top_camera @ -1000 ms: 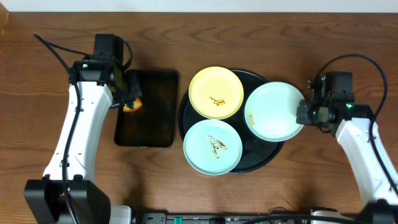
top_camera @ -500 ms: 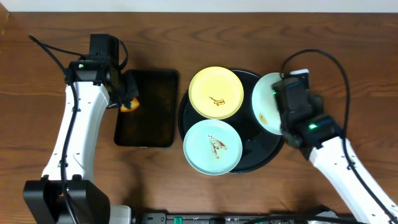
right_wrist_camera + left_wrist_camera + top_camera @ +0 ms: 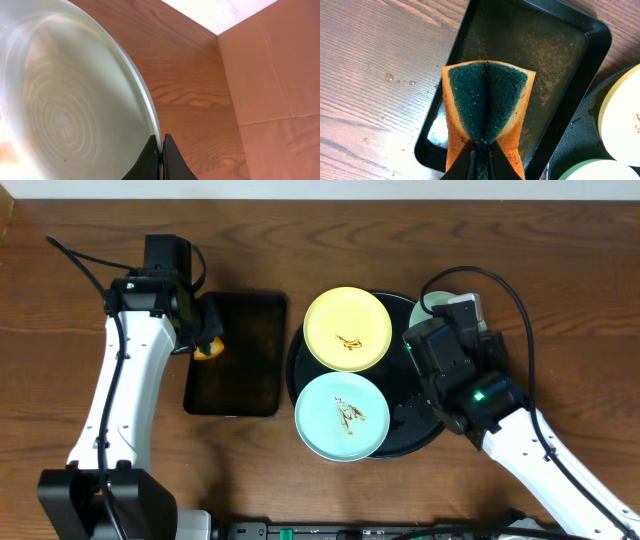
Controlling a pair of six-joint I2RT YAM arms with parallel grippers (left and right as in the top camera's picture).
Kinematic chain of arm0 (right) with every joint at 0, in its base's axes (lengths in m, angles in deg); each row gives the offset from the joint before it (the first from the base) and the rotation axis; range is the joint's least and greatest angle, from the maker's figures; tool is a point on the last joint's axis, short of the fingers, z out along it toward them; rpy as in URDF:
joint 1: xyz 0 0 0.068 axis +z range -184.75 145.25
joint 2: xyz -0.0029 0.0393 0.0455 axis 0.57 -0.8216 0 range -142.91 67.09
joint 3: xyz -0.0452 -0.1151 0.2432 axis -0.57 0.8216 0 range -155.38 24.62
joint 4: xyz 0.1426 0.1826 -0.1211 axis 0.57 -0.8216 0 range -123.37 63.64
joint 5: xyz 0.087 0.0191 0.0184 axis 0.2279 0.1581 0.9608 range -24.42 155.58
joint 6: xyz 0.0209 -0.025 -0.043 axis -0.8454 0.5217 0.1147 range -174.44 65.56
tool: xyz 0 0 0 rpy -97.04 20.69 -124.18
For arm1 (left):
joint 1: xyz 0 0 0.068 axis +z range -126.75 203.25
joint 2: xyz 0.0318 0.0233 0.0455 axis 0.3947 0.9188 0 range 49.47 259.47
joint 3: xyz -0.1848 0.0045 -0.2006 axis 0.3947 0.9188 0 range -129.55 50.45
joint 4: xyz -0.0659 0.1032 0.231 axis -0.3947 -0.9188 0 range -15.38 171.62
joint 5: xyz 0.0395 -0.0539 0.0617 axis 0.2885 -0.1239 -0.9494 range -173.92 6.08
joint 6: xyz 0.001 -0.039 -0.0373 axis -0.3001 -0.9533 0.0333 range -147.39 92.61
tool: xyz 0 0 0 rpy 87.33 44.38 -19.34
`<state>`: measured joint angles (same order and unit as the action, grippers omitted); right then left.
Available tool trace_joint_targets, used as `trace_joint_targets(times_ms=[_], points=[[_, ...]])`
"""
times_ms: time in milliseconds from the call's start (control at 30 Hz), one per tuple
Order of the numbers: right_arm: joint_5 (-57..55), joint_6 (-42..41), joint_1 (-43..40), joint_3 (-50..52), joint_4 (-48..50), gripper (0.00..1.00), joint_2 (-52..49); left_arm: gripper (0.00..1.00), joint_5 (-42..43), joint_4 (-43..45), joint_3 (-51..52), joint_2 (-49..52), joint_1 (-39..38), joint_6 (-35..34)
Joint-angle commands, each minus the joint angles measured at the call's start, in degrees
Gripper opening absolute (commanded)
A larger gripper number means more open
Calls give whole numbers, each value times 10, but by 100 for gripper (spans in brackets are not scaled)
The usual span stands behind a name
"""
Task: Clean dirty plates on tray and stack at the side
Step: 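Lift the cleaned blue plate with the right gripper and place it right of the tray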
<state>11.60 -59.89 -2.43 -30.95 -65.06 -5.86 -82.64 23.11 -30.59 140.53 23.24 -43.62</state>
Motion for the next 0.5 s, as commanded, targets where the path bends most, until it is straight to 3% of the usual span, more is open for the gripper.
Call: trace_joint_targets(times_ms=[0, 200, 300, 367, 467], points=[[-37, 5, 3, -15, 5, 1, 3, 8, -6, -2, -3, -5, 3, 9], [-20, 5, 5, -15, 8, 1, 3, 8, -6, -2, -3, -5, 3, 9], [-33, 57, 5, -15, 8, 1, 2, 8, -7, -1, -3, -5, 3, 9], [-61, 33, 0, -15, 19, 1, 2, 8, -6, -1, -3, -5, 3, 9], [-19, 75, 8, -14, 23, 1, 0, 8, -7, 1, -3, -5, 3, 9]])
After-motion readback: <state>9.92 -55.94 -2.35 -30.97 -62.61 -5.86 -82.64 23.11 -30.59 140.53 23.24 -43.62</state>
